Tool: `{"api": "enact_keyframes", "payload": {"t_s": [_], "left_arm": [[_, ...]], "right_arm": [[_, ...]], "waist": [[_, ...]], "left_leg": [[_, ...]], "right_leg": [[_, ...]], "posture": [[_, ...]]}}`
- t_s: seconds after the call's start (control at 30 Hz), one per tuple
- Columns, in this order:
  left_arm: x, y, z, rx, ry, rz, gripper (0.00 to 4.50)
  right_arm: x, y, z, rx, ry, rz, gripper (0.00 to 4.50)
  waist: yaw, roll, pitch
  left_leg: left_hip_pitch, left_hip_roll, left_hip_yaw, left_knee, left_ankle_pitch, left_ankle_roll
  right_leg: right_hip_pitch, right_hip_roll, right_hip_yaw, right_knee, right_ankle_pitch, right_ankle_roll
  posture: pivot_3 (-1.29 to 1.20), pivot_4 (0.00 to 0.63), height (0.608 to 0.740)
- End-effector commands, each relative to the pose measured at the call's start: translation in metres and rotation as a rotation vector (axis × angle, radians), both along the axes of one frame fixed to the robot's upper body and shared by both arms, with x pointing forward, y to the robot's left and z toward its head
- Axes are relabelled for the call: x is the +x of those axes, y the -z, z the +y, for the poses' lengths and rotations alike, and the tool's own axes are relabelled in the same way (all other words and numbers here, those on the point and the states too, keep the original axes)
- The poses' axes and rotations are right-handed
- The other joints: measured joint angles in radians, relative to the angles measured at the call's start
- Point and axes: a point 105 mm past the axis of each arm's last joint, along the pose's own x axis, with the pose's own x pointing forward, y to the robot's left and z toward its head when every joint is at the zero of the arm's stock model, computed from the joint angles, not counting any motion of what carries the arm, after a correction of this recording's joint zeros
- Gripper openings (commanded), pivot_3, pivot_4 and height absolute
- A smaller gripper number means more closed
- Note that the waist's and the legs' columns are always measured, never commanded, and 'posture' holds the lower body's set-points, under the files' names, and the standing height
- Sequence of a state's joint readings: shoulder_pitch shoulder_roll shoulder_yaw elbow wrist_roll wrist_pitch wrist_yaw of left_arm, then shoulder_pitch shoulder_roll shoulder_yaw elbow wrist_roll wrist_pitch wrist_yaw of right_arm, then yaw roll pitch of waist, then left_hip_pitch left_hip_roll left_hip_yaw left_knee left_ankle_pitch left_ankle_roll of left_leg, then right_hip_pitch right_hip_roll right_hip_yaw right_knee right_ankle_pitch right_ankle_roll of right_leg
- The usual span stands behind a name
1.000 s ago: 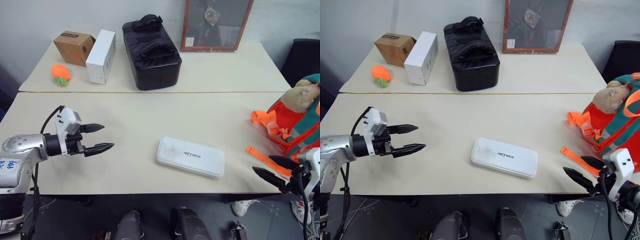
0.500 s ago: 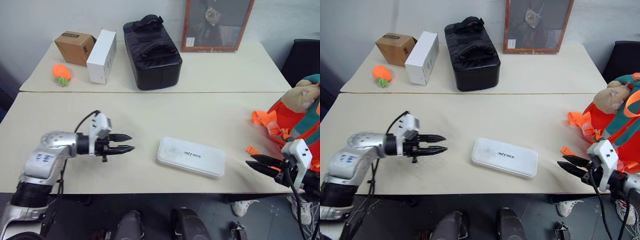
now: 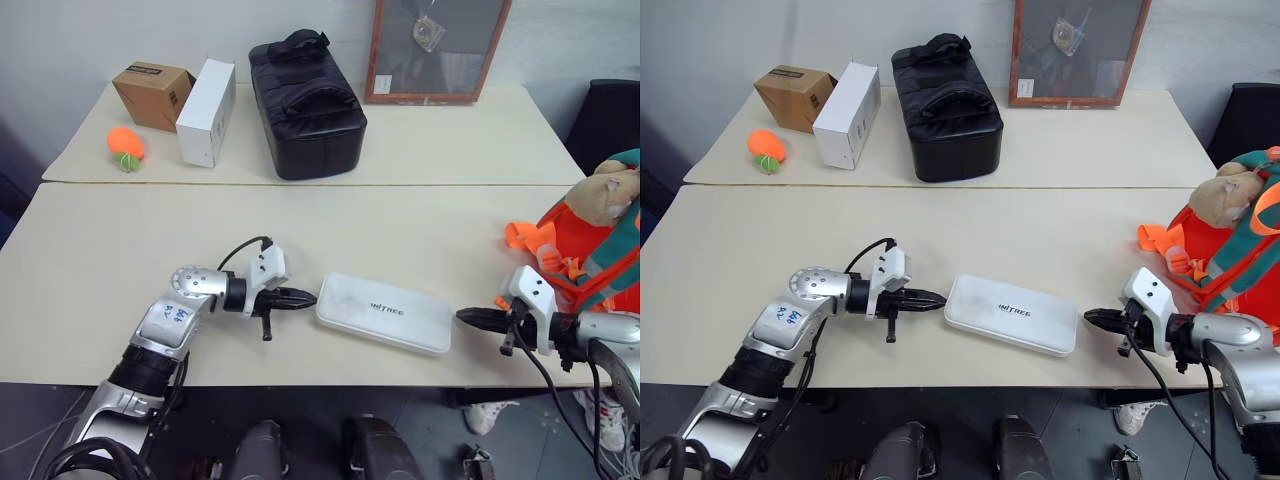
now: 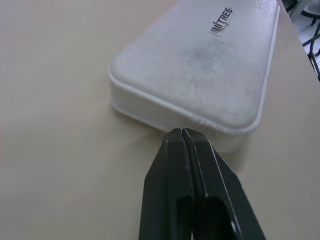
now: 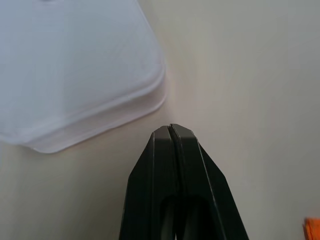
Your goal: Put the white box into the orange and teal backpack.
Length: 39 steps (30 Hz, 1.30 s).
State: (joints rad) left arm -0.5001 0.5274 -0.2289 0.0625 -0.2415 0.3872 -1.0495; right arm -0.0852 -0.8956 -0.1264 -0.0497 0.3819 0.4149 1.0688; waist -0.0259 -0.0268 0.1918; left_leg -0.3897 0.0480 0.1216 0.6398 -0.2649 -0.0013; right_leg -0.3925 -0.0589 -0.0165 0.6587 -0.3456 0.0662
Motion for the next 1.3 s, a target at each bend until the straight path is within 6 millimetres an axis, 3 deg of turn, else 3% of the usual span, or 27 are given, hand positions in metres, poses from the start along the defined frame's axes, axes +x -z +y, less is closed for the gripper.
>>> {"api": "enact_keyframes", "payload": {"t_s": [0.03, 0.3, 0.5, 0.6, 0.7, 0.87, 1.0, 1.3], "left_arm": [[-0.005, -0.008, -0.007, -0.016, 0.029, -0.025, 0.01], [-0.026, -0.003, -0.007, -0.034, 0.051, 0.024, 0.01], [-0.022, 0.004, 0.001, -0.023, -0.039, 0.046, 0.01], [-0.013, 0.011, 0.028, 0.010, -0.179, 0.131, 0.59], [-0.017, 0.010, 0.048, -0.049, -0.263, 0.286, 1.55], [-0.030, 0.003, 0.054, -0.161, -0.286, 0.465, 3.11], [-0.029, -0.003, 0.043, -0.281, -0.318, 0.657, 4.34], [-0.014, 0.011, 0.004, -0.316, -0.403, 1.013, 4.47]], "right_arm": [[0.001, -0.005, 0.005, 0.000, -0.037, -0.015, 0.00], [0.020, -0.010, 0.012, 0.022, -0.023, -0.059, 0.00], [0.026, -0.013, 0.014, -0.009, -0.024, -0.084, 0.00], [0.023, -0.014, 0.011, -0.058, -0.047, -0.086, 0.00], [0.018, -0.014, 0.007, -0.098, -0.071, -0.081, 0.00], [0.010, -0.012, 0.005, -0.146, -0.115, -0.071, 0.00], [0.008, -0.010, 0.007, -0.163, -0.139, -0.075, 0.00], [0.012, -0.008, 0.020, -0.170, -0.177, -0.092, 0.00]], "waist": [[0.000, 0.000, 0.000], [-0.003, 0.000, 0.000], [0.000, 0.000, 0.000], [-0.001, 0.000, 0.000], [-0.004, 0.000, 0.000], [-0.002, 0.000, 0.000], [-0.002, 0.000, 0.000], [0.005, 0.000, 0.000]], "left_leg": [[0.000, 0.000, 0.000, 0.000, 0.000, 0.000], [0.000, 0.001, 0.000, 0.002, 0.000, 0.000], [0.000, 0.001, 0.000, 0.004, -0.001, 0.001], [-0.001, 0.001, -0.001, 0.004, -0.001, 0.001], [-0.001, 0.001, -0.001, 0.004, -0.001, 0.001], [0.000, 0.001, -0.001, 0.004, -0.001, 0.001], [0.000, 0.001, -0.001, 0.005, -0.001, 0.000], [0.000, 0.000, -0.003, 0.007, -0.001, 0.001]], "right_leg": [[0.000, 0.000, 0.000, 0.000, 0.000, 0.000], [0.000, 0.000, 0.000, 0.001, 0.000, 0.000], [0.000, 0.000, 0.000, 0.002, 0.000, 0.000], [0.000, 0.000, 0.000, 0.002, 0.000, 0.000], [0.000, 0.000, 0.000, 0.002, 0.000, 0.000], [0.001, 0.000, 0.000, 0.002, 0.000, 0.000], [0.001, -0.001, -0.001, 0.002, 0.000, 0.000], [0.003, -0.001, -0.002, 0.002, 0.000, 0.001]], "posture": [[0.00, 0.150, 0.740], [0.00, 0.150, 0.740], [0.00, 0.150, 0.740], [0.00, 0.150, 0.740], [0.00, 0.150, 0.740], [0.00, 0.150, 0.740], [0.00, 0.150, 0.740], [0.00, 0.150, 0.740]]}}
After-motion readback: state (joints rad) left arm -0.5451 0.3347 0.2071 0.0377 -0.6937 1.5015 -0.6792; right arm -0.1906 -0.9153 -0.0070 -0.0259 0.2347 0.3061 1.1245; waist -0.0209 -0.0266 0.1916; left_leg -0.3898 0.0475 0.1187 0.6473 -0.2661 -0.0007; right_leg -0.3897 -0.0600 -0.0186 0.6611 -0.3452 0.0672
